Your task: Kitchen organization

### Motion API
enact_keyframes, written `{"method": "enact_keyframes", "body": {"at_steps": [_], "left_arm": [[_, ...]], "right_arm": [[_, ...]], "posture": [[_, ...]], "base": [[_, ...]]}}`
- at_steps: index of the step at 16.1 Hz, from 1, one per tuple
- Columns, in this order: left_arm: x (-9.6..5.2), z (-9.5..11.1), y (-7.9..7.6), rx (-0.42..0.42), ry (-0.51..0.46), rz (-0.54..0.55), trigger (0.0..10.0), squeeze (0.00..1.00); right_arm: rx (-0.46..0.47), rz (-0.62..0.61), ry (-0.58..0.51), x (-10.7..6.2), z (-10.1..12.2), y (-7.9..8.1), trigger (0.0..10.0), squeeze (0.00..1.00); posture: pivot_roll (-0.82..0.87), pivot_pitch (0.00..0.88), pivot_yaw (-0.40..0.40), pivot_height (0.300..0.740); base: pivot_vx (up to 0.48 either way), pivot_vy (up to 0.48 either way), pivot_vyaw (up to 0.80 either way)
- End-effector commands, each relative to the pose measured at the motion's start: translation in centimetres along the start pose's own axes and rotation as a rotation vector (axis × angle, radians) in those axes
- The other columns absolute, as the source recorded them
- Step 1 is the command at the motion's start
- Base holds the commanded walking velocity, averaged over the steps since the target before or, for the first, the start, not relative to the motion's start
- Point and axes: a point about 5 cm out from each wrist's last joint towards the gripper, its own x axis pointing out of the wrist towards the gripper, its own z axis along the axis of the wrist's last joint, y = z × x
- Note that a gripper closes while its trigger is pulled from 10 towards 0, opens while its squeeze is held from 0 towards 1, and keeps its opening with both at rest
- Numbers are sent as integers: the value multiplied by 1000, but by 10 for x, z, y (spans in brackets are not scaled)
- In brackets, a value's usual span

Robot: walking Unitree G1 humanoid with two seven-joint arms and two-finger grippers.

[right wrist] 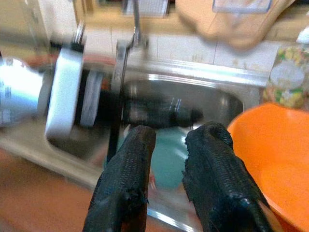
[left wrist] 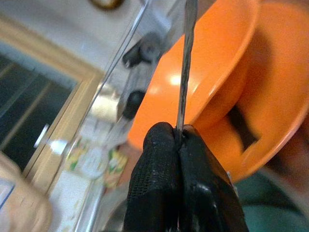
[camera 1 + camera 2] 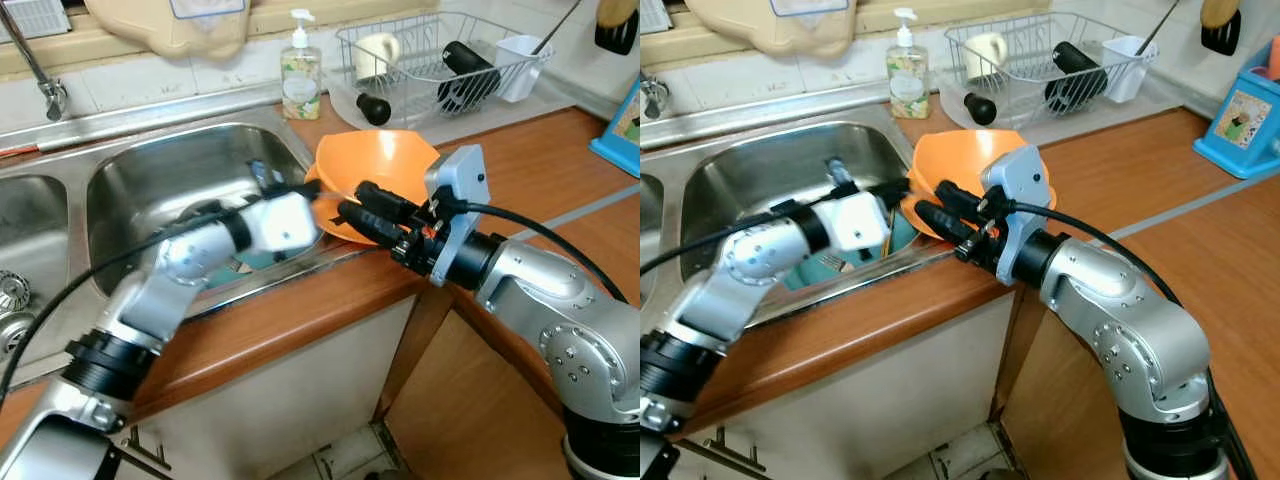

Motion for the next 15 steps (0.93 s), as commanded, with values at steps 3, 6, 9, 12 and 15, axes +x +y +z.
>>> {"method": "enact_keyframes", "body": {"at_steps": [3,6,9,12,15], "left_arm": [[-12,-25,25,33,140,76,0,0],[-20,-65,37,36,356,94,1176,0],[-22,-86,25,13,480,12,10000,0],[-28,-105,3,-60,594,-133,10000,0],[-25,-107,-4,-115,589,-161,10000,1000]], "right_arm": [[-28,28,54,0,-7,4,10000,0],[-44,79,86,-1,-12,11,10000,0],[-56,89,96,1,-14,12,10000,0],[-62,98,107,0,-15,13,10000,0],[-63,104,112,-1,-16,14,10000,0]], "posture": [[-149,0,36,740],[-147,0,37,740],[-148,0,38,740],[-152,0,42,740],[-152,0,42,740]], "base": [[0,0,0],[0,0,0],[0,0,0],[0,0,0],[0,0,0]]}}
